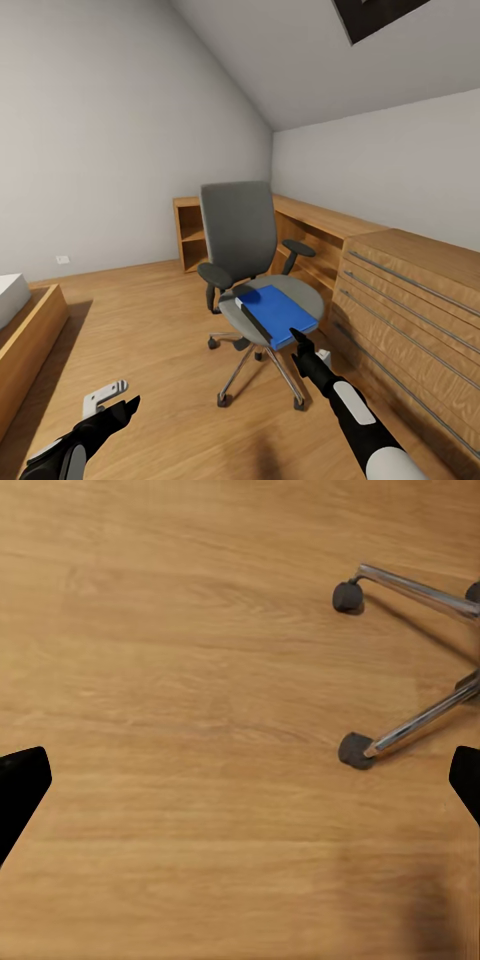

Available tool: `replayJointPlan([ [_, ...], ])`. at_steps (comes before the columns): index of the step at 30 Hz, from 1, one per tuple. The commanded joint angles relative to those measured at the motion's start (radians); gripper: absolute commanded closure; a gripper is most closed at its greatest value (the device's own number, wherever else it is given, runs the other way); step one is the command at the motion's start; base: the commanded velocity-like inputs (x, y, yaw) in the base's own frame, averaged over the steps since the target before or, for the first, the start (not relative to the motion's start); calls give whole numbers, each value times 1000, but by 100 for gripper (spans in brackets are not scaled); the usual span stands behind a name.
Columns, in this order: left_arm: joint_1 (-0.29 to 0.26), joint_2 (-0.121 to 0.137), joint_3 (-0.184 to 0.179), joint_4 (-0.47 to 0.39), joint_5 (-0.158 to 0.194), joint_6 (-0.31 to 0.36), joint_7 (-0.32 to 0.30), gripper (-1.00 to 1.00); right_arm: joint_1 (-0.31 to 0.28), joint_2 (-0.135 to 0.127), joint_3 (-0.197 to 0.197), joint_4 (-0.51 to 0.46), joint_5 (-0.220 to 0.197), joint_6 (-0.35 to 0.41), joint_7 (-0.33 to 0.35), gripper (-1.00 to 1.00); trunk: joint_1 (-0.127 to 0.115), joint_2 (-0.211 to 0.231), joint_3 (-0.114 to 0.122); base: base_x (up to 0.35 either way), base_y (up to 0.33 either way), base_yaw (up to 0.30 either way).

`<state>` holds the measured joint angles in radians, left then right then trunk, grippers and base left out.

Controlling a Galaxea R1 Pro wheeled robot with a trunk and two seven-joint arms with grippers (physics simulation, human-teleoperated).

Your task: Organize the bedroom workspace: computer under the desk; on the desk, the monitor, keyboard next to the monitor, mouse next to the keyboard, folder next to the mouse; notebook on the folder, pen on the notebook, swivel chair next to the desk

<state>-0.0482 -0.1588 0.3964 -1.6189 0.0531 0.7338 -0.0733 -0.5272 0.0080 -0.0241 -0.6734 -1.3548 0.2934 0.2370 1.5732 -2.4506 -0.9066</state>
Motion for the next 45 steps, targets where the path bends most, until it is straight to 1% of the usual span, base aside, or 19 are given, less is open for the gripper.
replayJointPlan([
  [1, -1, -1, 3, -1, 5, 5, -3, -100, -1, 1, -2, 2, -8, 6, 1, -100, 0, 0, -1, 61, 0, 0],
  [14, -1, -1, 5, -1, 5, 2, -3, -100, -1, 4, -2, 8, -7, 6, -1, -100, 0, 0, -1, 130, 0, 0],
  [33, -1, -1, 7, -1, 5, 3, -3, -100, -1, 4, -2, 8, -6, 6, -2, -100, 0, 0, -1, 13, 0, 0],
  [34, -1, -1, 7, -1, 5, 3, -3, -100, -1, 4, -2, 8, -6, 6, -2, 100, 0, 0, -1, 0, 0, 0],
  [45, -1, -1, 7, -1, 5, 3, -3, -100, -1, 4, -2, 7, -5, 6, -2, 100, 0, 0, -1, 0, 0, 0],
])
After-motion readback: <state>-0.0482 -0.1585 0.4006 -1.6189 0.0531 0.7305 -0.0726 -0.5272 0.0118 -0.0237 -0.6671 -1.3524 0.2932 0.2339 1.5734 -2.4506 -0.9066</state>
